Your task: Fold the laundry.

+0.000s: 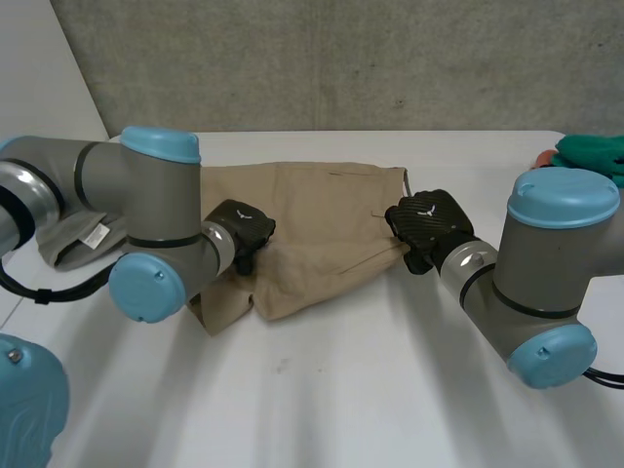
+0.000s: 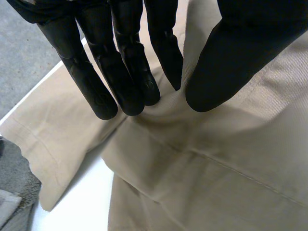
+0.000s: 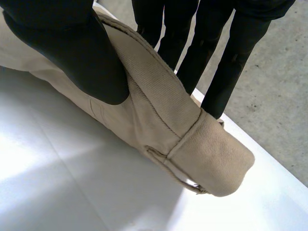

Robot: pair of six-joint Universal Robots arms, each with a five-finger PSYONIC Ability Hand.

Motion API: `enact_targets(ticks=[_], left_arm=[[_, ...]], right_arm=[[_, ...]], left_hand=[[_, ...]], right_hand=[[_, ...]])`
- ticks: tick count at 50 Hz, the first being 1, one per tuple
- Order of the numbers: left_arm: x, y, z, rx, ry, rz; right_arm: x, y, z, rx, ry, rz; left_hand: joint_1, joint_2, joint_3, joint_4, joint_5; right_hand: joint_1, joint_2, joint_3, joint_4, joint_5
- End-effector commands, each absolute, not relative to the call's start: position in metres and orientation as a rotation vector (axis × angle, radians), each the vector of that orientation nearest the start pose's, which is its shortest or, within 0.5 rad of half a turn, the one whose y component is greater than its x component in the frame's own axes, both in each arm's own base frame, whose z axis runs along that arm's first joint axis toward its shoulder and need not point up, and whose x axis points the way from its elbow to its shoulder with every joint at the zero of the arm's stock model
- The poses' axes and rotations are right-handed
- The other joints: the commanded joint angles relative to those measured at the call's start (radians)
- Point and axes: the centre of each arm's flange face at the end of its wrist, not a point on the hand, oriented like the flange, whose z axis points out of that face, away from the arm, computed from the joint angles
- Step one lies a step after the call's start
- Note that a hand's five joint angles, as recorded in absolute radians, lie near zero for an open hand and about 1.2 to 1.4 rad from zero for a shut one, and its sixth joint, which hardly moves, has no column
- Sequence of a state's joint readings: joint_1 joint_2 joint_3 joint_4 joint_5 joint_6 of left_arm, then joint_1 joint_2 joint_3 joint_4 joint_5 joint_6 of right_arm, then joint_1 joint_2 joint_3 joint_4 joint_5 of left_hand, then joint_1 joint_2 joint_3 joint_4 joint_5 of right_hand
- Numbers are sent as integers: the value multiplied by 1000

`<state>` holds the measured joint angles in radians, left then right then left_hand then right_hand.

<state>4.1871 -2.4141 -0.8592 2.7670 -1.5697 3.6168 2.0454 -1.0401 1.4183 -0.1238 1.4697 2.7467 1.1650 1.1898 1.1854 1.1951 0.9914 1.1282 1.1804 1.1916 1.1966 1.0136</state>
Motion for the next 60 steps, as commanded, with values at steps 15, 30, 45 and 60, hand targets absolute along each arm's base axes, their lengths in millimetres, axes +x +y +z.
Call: enact_targets(ticks=[15,30,45,60], left_arm=[[-256,-167,203,1688,2370,-1015],[-279,-189,212,1636,2299,-1232],[-316,-289,241,1270,2214,-1678],[-370,-375,219,1092,1908,-2062]], right_arm=[[260,-181,191,-2069,2059,-1324],[276,-199,192,-1865,2154,-1376],[311,-274,193,-1370,2224,-1722],[345,-362,177,-1034,2044,-2333]], left_hand=[[231,207,211,201,230],[231,207,211,201,230],[231,207,211,201,230],[231,207,211,201,230]], right_hand=[[268,216,205,200,208],[268,216,205,200,208],[268,216,205,200,208],[268,216,205,200,208]])
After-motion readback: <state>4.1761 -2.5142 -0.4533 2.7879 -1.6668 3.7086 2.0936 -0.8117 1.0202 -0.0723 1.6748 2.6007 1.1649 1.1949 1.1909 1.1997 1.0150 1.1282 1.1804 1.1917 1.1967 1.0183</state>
